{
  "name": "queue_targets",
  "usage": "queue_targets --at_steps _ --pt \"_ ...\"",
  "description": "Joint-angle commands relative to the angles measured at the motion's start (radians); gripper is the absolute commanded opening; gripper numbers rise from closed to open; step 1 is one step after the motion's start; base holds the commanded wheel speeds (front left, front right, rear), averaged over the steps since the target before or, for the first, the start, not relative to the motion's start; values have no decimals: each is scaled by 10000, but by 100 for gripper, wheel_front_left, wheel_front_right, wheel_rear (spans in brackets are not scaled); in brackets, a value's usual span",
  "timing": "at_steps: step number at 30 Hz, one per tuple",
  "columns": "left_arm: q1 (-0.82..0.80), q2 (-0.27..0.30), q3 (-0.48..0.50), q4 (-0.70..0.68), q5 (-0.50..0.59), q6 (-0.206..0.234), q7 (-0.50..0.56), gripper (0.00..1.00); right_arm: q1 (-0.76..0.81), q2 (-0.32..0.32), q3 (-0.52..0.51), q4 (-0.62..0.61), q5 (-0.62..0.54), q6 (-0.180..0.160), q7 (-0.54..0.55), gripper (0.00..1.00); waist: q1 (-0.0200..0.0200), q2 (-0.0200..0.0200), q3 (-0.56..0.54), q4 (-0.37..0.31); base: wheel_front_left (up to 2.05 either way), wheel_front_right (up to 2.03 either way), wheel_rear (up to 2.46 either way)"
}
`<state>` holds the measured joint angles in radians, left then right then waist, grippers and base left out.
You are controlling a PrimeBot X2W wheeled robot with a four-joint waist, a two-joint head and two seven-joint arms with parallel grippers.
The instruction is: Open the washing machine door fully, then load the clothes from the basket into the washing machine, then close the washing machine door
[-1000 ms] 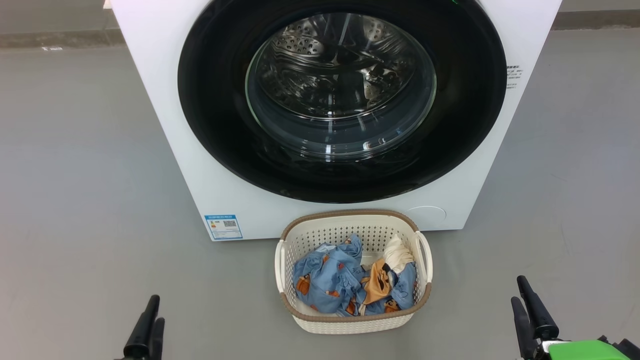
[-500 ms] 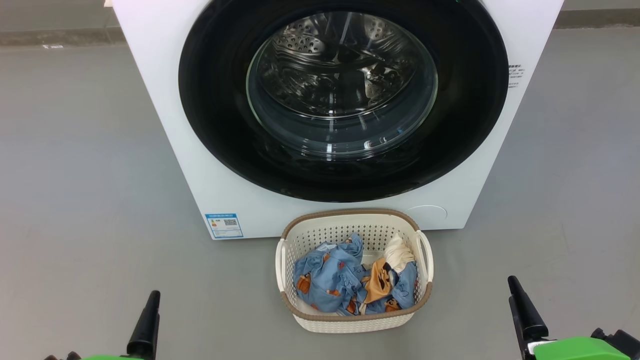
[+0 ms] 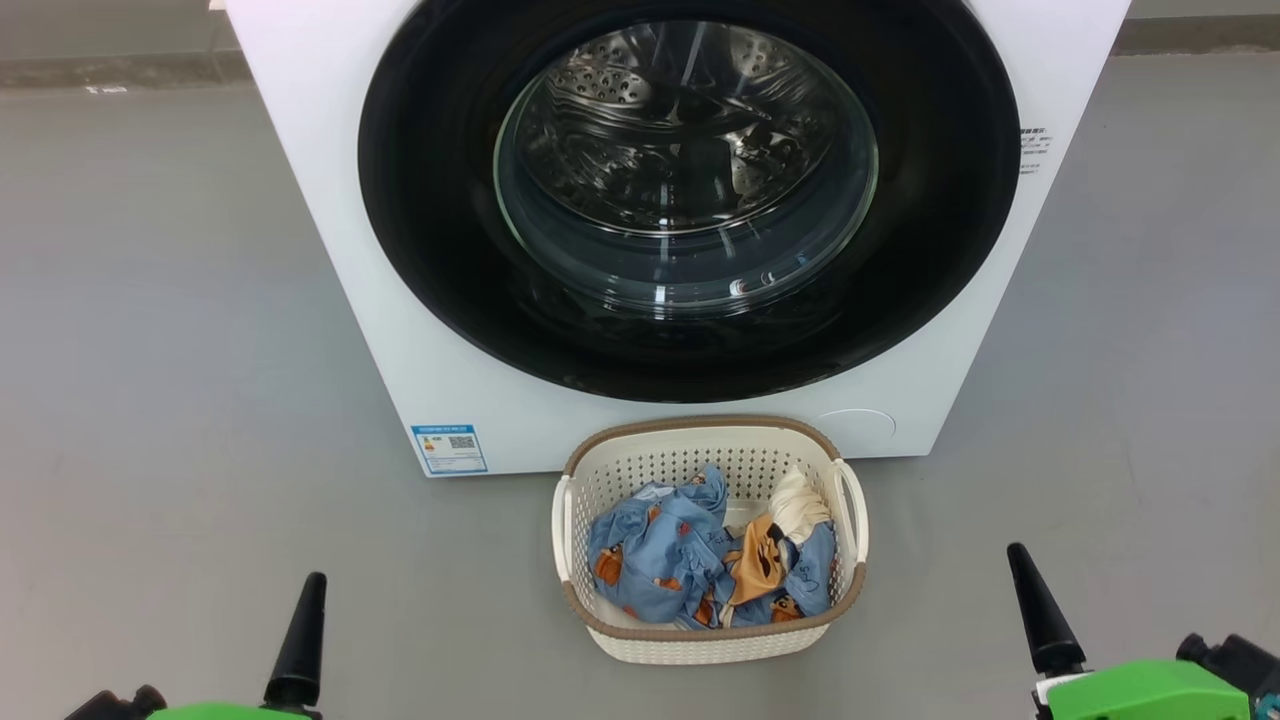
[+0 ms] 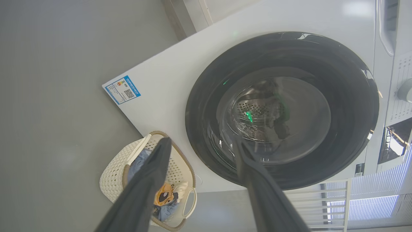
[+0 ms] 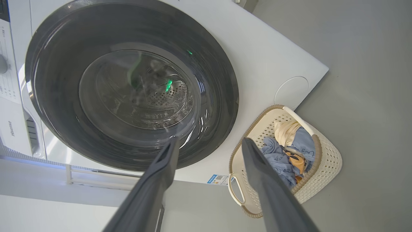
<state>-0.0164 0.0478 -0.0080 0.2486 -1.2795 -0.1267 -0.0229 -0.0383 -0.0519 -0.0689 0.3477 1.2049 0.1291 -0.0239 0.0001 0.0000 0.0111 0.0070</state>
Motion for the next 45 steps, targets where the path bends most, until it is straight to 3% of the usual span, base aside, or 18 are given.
queue_targets --at_steps 1,45 --pt "-298 190 100 -339 233 -20 -121 100 -465 -127 196 -219 -272 6 -121 100 -1 0 3 2 0 0 0" --pt "-322 486 -502 -1020 4474 -32 -1412 100 -754 -449 992 -17 -4967 11 -1407 100 -1 0 16 53 0 0 0"
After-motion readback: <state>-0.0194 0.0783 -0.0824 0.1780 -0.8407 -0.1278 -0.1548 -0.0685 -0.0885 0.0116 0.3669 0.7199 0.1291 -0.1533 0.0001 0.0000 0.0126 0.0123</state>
